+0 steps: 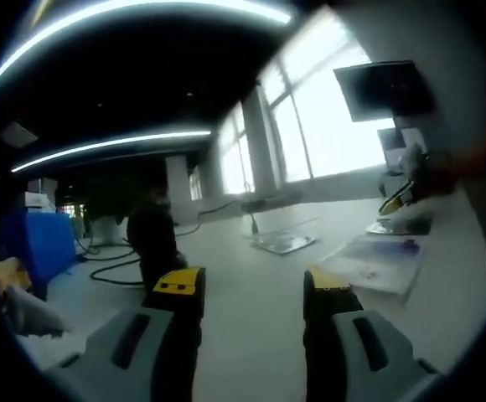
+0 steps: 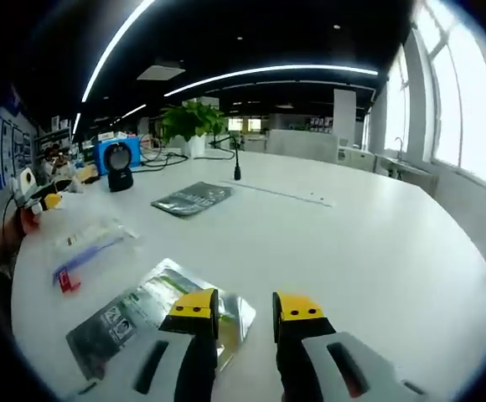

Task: Clip sheet goods on table flip sheet goods clip sheet goods scan sheet goods put sheet goods back to table

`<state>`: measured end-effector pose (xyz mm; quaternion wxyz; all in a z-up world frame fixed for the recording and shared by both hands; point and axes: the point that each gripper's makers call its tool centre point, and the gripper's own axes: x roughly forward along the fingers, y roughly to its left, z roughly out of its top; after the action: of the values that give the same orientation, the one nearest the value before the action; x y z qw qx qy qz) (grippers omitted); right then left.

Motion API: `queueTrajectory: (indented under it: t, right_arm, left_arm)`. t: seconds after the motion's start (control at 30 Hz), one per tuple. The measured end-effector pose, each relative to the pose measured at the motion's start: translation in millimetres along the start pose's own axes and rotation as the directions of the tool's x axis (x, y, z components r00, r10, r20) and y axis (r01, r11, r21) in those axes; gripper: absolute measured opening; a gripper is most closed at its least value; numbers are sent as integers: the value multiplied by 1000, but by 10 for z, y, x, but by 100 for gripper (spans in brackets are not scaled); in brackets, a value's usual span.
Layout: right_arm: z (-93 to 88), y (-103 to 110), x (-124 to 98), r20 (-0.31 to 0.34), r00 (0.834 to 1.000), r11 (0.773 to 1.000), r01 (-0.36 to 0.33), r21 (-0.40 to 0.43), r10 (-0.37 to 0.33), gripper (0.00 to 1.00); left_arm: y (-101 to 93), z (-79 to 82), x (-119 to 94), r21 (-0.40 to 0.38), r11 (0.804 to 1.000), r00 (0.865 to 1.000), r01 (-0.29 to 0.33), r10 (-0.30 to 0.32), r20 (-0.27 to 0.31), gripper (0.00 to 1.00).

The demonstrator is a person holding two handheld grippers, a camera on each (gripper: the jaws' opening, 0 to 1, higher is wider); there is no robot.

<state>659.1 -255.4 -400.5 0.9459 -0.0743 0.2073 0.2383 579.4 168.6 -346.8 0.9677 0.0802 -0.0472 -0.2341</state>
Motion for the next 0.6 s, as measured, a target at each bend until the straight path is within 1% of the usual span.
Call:
queueTrajectory:
  t: [0.17,0.23,0.33,0.43,0.53,0.6]
  right_arm:
    - [-15,71,7,-21,1000,1000,-9,-6,9,21]
    - [-43,117,5,-43,999,1000,-24,-13,24,21]
    - [-43,147,6,-53,998,999,-32,-19,31,21]
    - [-72,214,23,-74,996,998,-55,-26,53,21]
    - [-120,231,48,-101,993,997,-59,-40,54,21]
    - [-123,224,48,-106,993,998,-63,-22,60,21]
  left_arm:
    - [21,9,-10,-1,1000,1000,-11,11,3,39]
    - [29,9,-11,-4,1000,1000,-15,15,3,39]
    - [17,5,-11,1,1000,1000,-13,13,0,39]
    - [4,9,-14,8,1000,1000,-12,12,-1,39]
    - [8,16,-20,7,1000,1000,-17,17,1,39]
    - [11,20,-23,5,1000,1000,-19,19,2,39]
